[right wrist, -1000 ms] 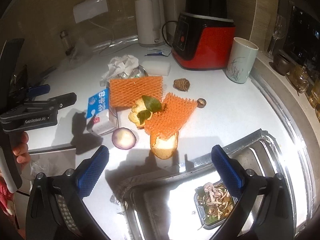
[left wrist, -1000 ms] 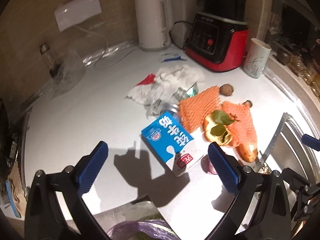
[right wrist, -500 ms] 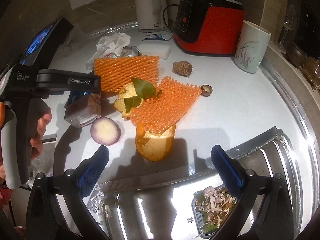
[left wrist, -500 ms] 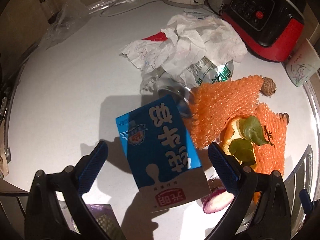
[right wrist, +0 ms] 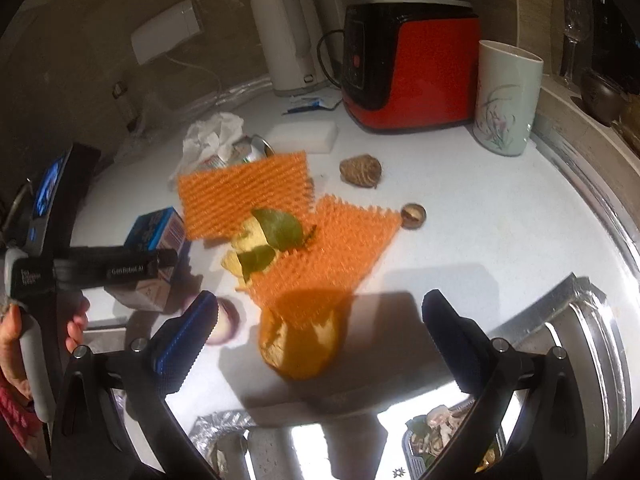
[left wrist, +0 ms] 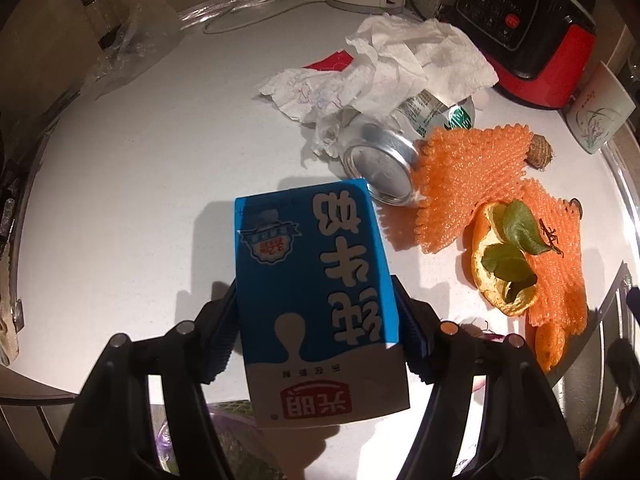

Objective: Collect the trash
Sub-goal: 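Carry the milk carton to the basket with the left tool while the right tool grasps the orange foam net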

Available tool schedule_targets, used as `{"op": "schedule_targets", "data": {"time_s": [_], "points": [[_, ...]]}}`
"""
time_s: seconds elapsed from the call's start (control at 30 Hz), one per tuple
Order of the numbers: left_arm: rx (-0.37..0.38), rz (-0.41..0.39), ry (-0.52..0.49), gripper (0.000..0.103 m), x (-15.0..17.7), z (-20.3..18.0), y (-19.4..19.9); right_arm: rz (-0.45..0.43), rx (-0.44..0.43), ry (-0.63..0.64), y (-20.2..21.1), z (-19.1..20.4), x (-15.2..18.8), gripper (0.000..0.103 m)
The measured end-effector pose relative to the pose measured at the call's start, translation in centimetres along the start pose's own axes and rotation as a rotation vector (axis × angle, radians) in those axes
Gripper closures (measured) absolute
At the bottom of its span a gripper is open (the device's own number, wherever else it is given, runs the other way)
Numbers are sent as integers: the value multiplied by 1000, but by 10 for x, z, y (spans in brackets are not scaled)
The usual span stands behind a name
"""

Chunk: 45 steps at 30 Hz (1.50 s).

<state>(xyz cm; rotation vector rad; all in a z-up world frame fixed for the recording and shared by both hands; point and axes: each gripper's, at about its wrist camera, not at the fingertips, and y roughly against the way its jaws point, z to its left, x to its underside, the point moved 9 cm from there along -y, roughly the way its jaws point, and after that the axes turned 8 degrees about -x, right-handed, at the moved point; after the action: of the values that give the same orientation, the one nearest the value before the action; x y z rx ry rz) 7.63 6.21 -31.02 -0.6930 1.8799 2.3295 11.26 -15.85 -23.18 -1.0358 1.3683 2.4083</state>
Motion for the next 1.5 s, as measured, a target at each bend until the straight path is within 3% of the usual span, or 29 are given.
{"op": "schedule_targets", "data": {"time_s": [0.1,0.2,0.37,0.53,0.63,0.7,0.73,0.77,0.8,0.9,1.07,1.23,1.37,1.5], "points": [[30,-25,8,37,0,9,18,12,-56,111,-22,16,-29,2],[82,-53,-4,37,-2,21,30,65,-90,319,-57,38,-51,2],[105,-116,-61,37,13,39,60,192,-77,630,-104,50,-78,2],[148,-154,-73,37,32,59,87,344,-154,737,-127,49,-80,3],[163,-164,-72,37,40,67,92,425,-230,724,-137,48,-73,21],[162,-162,-63,37,45,73,94,488,-267,708,-144,45,-65,43],[163,-162,-59,37,45,75,94,514,-271,712,-147,45,-60,48],[163,-160,-54,37,46,77,94,539,-267,722,-149,44,-55,60],[165,-157,-48,37,47,80,94,560,-267,730,-149,44,-50,79],[165,-160,-32,37,50,87,94,532,-277,732,-138,49,-50,89],[161,-162,-15,37,62,96,101,405,-254,733,-99,61,-68,90],[147,-190,-16,37,83,117,121,233,-211,723,-34,87,-88,90],[136,-187,-17,37,111,135,128,140,-273,680,12,133,-71,90],[116,-145,-24,37,155,147,118,122,-345,616,29,178,-20,88]]}}
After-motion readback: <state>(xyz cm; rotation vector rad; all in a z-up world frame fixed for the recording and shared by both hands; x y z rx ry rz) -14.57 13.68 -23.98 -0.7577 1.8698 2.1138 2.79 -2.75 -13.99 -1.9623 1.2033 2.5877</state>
